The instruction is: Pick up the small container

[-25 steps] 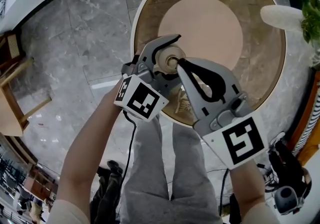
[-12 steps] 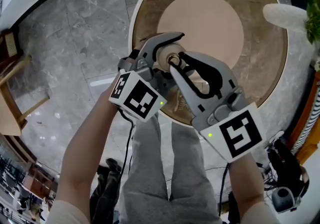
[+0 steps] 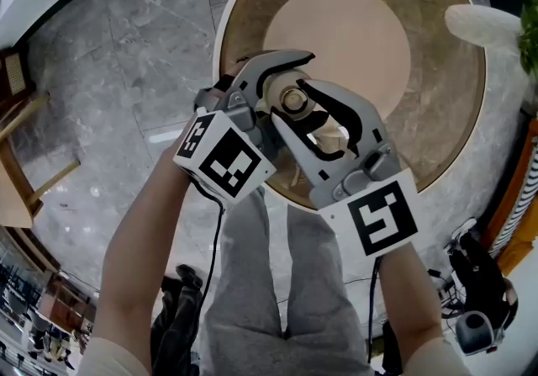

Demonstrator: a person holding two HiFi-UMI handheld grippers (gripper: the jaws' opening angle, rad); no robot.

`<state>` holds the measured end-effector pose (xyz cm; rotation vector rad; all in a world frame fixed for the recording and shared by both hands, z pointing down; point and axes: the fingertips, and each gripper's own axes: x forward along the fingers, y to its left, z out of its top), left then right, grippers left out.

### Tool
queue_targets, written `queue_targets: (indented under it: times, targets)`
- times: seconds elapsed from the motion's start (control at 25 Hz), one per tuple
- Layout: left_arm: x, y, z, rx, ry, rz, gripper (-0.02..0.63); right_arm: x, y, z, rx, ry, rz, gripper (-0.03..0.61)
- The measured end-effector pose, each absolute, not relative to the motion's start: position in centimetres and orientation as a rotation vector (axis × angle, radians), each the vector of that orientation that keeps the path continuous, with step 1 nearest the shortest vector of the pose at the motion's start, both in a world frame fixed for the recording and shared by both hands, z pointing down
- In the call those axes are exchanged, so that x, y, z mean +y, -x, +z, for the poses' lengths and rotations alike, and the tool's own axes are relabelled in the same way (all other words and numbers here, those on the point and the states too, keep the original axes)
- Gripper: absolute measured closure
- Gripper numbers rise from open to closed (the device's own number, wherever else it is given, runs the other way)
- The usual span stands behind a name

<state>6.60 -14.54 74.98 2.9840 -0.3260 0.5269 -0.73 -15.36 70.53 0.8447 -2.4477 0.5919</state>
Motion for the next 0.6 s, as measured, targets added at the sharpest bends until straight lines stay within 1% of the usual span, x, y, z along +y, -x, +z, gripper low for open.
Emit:
queue_targets:
  times: [0.12,0.6]
  targets:
    - [-14.54,-6.65,74.96,-0.321,-2.986,0.529,0.279,-15.51,0.62,70.78,-2.476,-0.880,0.630,0.423]
    - [-14.68,-6.52,75.02,-0.373,-2.981,0.546,0.279,-15.27,0.65,70.75,-2.538,-0.878,0.534,0.442]
